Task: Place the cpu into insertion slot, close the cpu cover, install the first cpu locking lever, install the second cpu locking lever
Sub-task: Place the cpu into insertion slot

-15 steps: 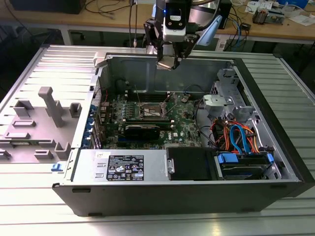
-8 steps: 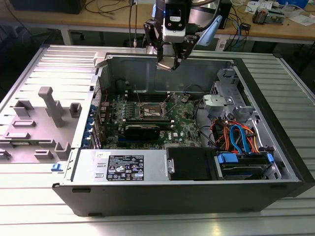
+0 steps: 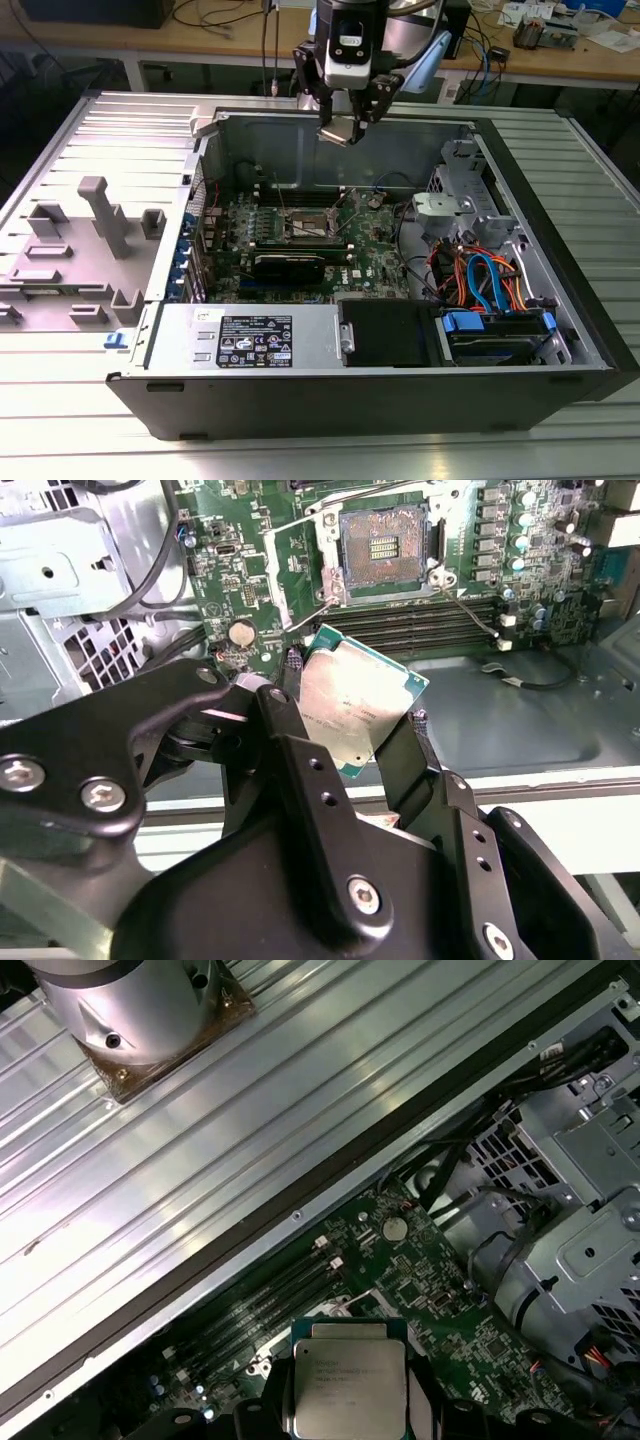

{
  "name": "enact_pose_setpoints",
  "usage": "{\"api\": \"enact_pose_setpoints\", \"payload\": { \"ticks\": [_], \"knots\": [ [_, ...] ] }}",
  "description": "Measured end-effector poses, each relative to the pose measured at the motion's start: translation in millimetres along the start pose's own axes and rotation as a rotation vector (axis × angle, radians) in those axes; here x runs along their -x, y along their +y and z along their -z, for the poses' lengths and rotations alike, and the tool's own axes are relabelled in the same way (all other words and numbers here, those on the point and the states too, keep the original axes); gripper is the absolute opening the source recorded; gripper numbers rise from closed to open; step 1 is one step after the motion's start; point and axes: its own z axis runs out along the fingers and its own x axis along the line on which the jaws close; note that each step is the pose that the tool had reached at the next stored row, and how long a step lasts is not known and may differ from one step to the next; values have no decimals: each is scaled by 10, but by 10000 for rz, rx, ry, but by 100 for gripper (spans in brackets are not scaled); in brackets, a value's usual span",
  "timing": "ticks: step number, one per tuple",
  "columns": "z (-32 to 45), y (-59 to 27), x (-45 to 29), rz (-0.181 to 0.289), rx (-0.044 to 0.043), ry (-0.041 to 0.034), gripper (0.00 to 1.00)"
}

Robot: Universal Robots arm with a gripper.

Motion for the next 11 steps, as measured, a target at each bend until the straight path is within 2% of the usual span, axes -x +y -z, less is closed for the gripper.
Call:
{"api": "enact_pose_setpoints", "payload": {
  "ticks": [11],
  "knots": [
    [-1,0,0,-42,3,-4,55]
  ]
}}
